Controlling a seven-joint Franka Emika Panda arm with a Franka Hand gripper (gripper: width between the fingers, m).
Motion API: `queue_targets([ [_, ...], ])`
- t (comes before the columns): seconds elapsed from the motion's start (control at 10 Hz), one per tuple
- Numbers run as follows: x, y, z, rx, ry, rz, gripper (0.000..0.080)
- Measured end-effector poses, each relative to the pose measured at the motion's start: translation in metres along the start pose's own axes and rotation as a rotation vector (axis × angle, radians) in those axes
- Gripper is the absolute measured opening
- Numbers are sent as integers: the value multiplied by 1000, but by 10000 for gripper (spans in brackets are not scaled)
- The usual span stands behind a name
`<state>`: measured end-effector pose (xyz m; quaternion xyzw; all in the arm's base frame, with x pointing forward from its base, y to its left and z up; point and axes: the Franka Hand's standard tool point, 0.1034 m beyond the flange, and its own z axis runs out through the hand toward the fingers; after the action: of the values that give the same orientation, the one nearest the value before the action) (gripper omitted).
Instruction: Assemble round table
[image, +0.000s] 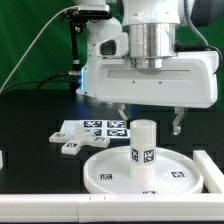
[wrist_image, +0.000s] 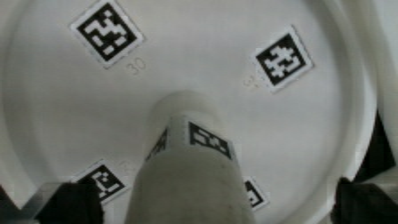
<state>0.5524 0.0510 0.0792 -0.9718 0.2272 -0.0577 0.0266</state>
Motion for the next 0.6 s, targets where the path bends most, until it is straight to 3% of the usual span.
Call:
queue_targets([
  [0.2,2,1,0,-5,12,-182,649],
  [0.5,9,-9,-7,-39,9,-796,649],
  [0.6,13,-12,-10,-44,77,-843,649],
])
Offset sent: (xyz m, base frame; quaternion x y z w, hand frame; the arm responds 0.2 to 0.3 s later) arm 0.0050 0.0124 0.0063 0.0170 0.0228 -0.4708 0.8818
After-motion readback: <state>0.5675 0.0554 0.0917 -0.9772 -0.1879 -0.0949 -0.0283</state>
